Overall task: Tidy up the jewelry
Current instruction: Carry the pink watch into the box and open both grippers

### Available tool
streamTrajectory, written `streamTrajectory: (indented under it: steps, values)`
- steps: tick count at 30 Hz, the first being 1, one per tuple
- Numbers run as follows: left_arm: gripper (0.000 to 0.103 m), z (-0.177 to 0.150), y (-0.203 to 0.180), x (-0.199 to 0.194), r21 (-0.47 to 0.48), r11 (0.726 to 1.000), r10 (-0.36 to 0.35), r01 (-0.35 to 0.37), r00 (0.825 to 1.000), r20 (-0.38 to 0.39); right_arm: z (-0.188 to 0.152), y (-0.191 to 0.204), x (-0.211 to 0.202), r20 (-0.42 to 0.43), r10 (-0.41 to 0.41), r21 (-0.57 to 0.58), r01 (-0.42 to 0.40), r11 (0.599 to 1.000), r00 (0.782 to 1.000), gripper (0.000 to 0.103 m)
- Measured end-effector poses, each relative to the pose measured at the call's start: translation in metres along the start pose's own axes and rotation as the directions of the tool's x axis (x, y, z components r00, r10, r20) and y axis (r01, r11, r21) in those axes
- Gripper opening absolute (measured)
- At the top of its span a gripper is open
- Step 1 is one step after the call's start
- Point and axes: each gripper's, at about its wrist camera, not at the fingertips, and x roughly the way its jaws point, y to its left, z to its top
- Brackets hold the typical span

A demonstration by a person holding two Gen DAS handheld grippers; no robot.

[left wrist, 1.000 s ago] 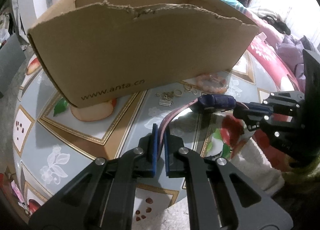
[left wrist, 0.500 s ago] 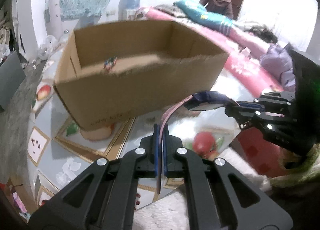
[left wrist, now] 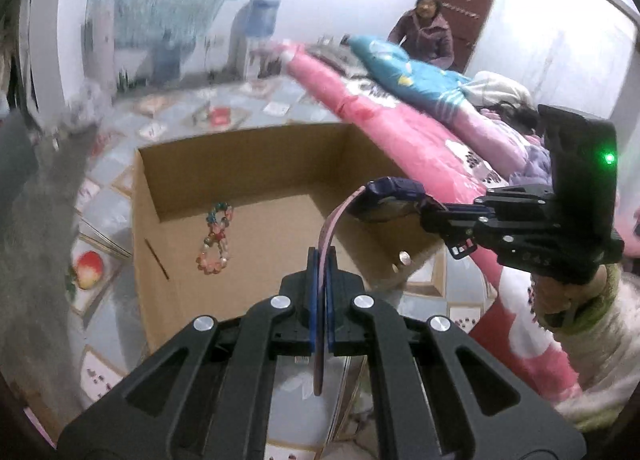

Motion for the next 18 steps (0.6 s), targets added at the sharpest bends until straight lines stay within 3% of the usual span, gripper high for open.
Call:
streamTrajectory:
  steps: [3, 8, 10, 12, 18]
  values:
    - [0.003, 0.015, 0.019, 0.031, -0.073, 0.997, -0.027, 0.021, 0.997, -0.073, 0.02, -0.019, 0.035, -0.12, 0.001, 0.026, 0.002, 1.0, 0.993, 0.004]
    - [0.003, 0.032, 0.034, 0.081, -0.121, 0.992, -0.005, -0.017, 0.984, -0.178, 0.043, -0.045, 0.087, -0.257, -0.033, 0.036, 0.044, 0.998, 0.966, 0.004]
    - [0.012, 0.033, 0.037, 0.096, -0.122, 0.991, 0.034, -0.061, 0.975, -0.218, 0.047, -0.056, 0.099, -0.263, -0.055, 0.065, 0.074, 0.995, 0.963, 0.008]
    - [0.031, 0.036, 0.043, 0.104, -0.128, 0.988, 0.059, -0.09, 0.972, -0.226, 0.053, -0.056, 0.105, -0.242, -0.084, 0.032, 0.095, 0.995, 0.967, 0.008]
    - [0.037, 0.033, 0.046, 0.095, -0.138, 0.986, 0.065, -0.092, 0.981, -0.185, 0.057, -0.05, 0.102, -0.186, -0.135, -0.004, 0.137, 0.991, 0.973, 0.017]
